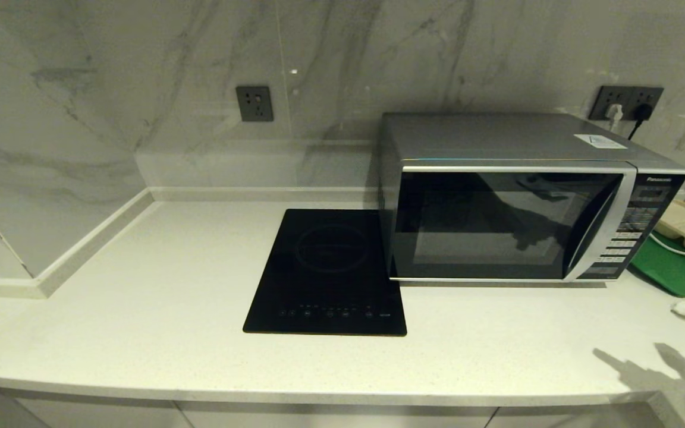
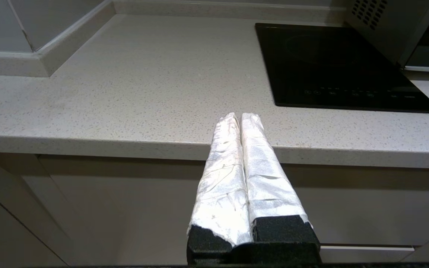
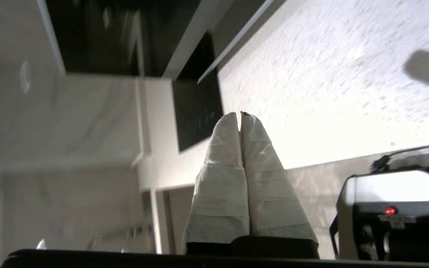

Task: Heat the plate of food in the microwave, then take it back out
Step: Open the microwave oven

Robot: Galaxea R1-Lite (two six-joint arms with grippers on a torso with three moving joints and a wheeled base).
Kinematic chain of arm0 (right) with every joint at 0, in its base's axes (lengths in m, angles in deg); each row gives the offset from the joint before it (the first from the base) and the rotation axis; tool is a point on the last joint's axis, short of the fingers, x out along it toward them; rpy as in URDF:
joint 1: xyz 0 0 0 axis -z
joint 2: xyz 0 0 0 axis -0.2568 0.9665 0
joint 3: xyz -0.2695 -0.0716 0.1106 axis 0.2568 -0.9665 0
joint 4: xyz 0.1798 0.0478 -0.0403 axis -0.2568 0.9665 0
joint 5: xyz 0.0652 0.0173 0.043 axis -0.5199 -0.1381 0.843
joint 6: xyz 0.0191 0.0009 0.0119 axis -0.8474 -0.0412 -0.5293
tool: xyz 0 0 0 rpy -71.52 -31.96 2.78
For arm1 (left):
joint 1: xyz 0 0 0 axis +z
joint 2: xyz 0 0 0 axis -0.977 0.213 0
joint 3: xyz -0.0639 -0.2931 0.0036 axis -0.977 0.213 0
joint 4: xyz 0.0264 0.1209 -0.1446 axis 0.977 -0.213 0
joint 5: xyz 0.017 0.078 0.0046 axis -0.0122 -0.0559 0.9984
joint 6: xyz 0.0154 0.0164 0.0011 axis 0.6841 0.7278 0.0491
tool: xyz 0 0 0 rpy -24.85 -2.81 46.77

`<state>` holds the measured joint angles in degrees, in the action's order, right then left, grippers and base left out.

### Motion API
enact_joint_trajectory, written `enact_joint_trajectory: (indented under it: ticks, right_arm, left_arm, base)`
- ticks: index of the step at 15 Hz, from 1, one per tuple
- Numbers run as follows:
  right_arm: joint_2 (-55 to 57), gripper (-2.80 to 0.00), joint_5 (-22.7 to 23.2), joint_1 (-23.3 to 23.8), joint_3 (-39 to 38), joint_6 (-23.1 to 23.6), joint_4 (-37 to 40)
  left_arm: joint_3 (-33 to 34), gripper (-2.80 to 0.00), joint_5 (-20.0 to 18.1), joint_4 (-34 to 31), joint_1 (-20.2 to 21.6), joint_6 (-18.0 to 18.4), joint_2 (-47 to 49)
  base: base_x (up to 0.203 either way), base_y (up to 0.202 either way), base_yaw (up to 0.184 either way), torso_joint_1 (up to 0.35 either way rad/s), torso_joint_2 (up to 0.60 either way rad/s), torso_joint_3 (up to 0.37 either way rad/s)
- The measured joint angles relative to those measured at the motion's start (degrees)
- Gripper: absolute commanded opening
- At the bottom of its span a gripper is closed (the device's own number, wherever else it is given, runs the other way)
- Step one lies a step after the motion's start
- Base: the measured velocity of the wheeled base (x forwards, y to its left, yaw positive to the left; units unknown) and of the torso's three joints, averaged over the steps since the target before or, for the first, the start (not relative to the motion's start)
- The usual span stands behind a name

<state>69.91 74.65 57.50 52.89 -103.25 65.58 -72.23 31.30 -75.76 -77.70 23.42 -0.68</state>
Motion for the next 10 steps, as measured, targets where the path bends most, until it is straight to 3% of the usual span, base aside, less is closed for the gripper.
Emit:
enact_joint_trajectory:
  ticks: [4, 10]
  right_arm:
    - [8.0, -2.8, 7.3, 0.6, 1.0, 1.3, -4.8]
    - [21.9, -2.8, 8.0, 0.9, 10.1, -0.4, -8.9]
  left_arm:
    - [0.0, -2.8, 0.0, 0.0, 0.0, 0.0, 0.0]
    - [0.0, -2.8, 0.0, 0.0, 0.0, 0.0, 0.0]
  base:
    - [0.0, 0.0, 0.0, 0.0, 0.0, 0.0]
    - [0.0, 0.0, 0.0, 0.0, 0.0, 0.0]
